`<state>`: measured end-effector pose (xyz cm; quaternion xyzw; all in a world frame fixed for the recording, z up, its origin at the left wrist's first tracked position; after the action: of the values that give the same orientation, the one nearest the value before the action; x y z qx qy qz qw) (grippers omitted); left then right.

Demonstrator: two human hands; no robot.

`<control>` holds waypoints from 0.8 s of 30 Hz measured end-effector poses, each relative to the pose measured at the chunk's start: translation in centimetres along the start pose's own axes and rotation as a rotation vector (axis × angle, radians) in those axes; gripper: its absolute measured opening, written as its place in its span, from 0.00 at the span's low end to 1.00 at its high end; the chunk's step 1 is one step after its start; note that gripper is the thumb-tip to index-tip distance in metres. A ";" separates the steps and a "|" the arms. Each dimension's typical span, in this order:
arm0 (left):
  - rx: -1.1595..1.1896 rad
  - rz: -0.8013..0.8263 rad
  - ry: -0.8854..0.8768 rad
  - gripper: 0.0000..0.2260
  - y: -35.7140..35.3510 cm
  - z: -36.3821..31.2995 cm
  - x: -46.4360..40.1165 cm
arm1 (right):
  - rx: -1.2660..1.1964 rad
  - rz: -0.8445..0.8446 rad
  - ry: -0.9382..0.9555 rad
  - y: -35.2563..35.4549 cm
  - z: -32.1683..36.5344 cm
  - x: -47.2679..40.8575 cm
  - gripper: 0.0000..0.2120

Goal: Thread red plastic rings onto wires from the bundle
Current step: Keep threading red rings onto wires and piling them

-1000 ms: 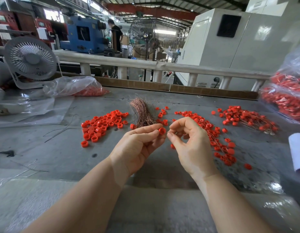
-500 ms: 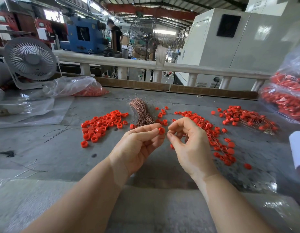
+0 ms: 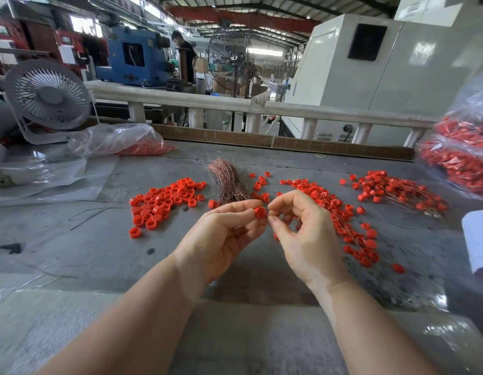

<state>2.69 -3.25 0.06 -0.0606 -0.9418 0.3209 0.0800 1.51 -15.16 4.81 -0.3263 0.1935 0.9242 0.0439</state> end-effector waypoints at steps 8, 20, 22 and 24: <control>-0.044 -0.008 -0.052 0.09 0.0 -0.2 0.2 | 0.003 -0.020 -0.007 0.0 -0.2 0.0 0.13; -0.069 -0.009 -0.070 0.10 -0.3 -0.2 0.3 | -0.038 -0.017 -0.065 0.3 -0.5 -0.1 0.14; -0.072 -0.008 -0.078 0.10 -0.3 -0.3 0.3 | -0.033 -0.017 -0.071 0.3 -0.4 -0.1 0.13; -0.077 -0.008 -0.081 0.09 -0.3 -0.3 0.3 | -0.024 -0.015 -0.072 0.3 -0.3 -0.2 0.13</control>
<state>2.43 -3.28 0.50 -0.0468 -0.9561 0.2864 0.0405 1.77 -15.55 4.78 -0.2949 0.1784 0.9372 0.0540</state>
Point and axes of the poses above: each hand's wrist, its own x-axis away from the middle knuckle, its own y-axis out of the back of the hand, z = x × y, the point moved 8 cm from there along -x, towards the middle knuckle, and after that the axes turned 1 degree about -x, right-handed, at the moved point
